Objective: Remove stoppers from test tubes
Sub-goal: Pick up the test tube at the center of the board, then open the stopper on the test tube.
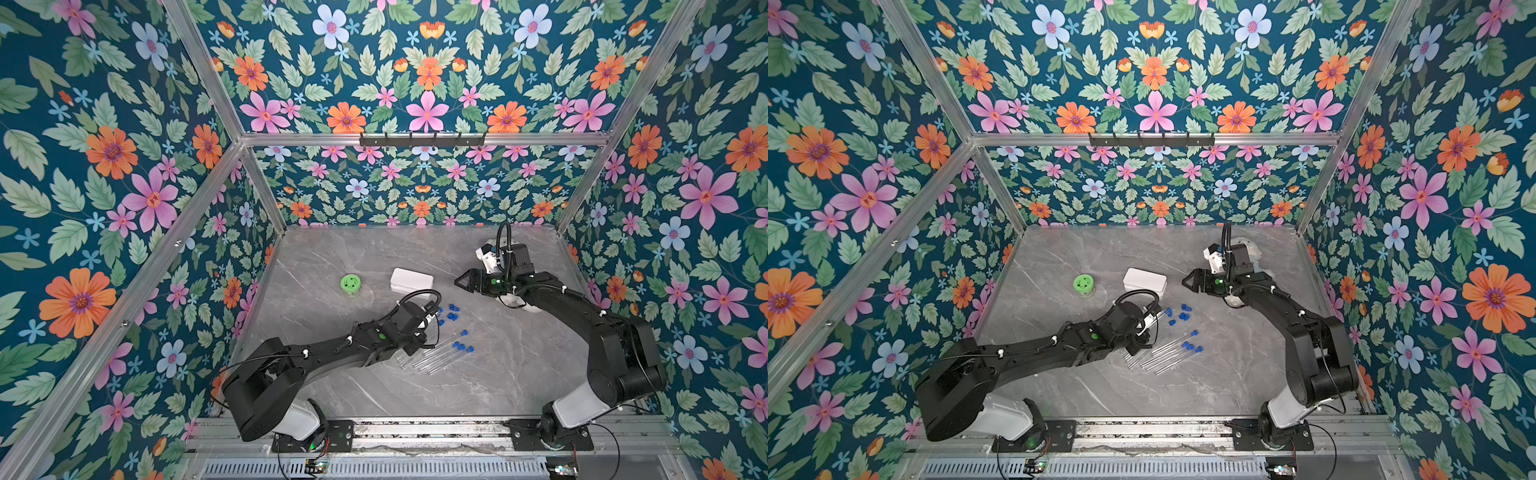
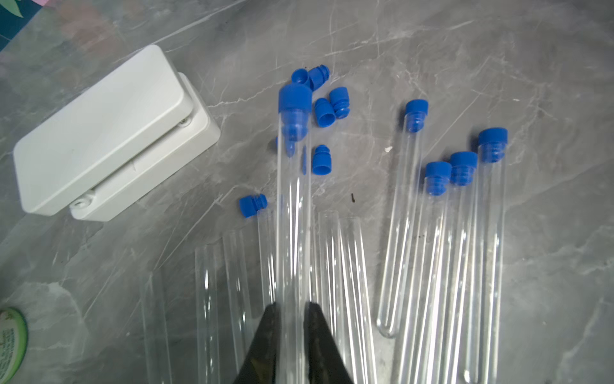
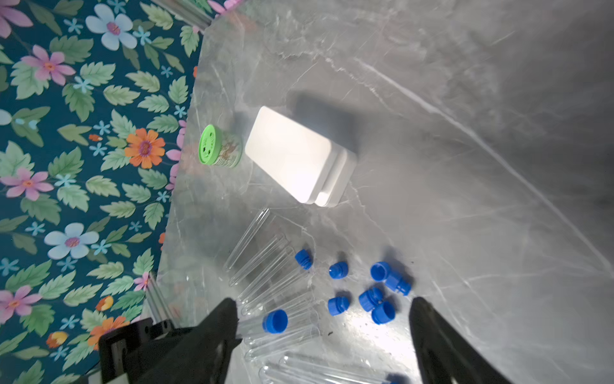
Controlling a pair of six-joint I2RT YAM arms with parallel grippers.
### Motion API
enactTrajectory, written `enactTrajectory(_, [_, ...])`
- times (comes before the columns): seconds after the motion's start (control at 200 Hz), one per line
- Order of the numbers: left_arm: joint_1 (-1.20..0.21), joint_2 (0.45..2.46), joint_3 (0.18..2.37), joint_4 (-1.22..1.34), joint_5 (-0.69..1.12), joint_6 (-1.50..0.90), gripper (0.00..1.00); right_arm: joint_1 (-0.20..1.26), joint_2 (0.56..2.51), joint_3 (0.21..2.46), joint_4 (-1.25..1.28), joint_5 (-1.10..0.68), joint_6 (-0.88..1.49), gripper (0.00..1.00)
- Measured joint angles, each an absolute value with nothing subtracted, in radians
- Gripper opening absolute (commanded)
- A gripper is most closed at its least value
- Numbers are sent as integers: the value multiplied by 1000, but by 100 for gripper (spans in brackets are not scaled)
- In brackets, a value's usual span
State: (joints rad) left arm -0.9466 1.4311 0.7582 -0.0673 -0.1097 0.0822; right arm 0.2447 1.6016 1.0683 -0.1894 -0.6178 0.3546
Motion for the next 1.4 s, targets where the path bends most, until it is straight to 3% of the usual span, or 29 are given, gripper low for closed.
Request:
enactTrajectory(0.46, [-921, 1385, 723, -36, -153, 76, 2, 345, 1798, 1203, -294, -771, 285, 70])
enactTrajectory(1.4, [-902, 1397, 720, -16, -141, 77, 2, 366, 1874, 1215, -248, -985, 334, 52])
